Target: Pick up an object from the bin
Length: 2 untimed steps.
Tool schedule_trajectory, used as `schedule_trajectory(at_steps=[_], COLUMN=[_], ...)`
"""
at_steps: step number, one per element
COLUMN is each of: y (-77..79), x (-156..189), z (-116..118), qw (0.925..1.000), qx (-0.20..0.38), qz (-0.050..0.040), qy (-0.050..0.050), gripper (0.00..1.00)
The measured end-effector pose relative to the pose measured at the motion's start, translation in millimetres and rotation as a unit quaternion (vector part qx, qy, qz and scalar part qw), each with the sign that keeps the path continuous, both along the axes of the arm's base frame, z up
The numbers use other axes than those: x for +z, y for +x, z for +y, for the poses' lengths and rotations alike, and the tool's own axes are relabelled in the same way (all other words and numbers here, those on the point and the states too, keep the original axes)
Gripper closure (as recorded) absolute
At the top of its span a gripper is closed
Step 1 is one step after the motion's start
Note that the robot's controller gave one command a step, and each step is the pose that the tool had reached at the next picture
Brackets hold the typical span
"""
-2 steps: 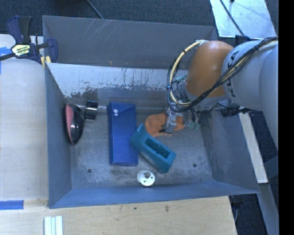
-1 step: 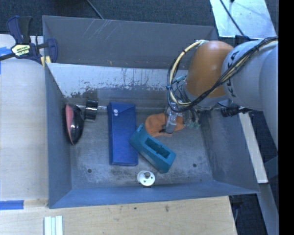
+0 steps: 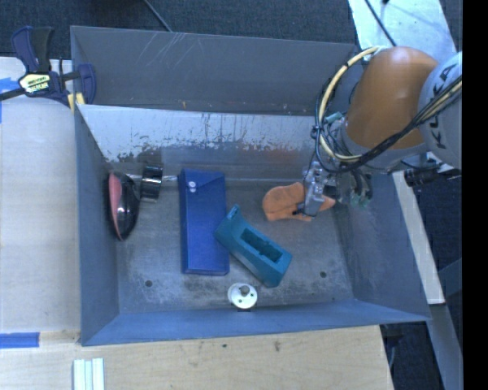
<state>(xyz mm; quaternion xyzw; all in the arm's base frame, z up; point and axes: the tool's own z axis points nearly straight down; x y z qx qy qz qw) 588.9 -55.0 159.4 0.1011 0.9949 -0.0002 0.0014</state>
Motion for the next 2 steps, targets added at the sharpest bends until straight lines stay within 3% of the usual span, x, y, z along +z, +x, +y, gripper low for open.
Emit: schedule_trajectory(at_steps=[1,2], y=[0.0,-17.3], x=[0,154], z=[0,-13], qw=[1.0,1.0], qx=[0.0,0.008], qz=[0.0,-0.0017], qy=[0.0,0.0], gripper=[1.0,1.0])
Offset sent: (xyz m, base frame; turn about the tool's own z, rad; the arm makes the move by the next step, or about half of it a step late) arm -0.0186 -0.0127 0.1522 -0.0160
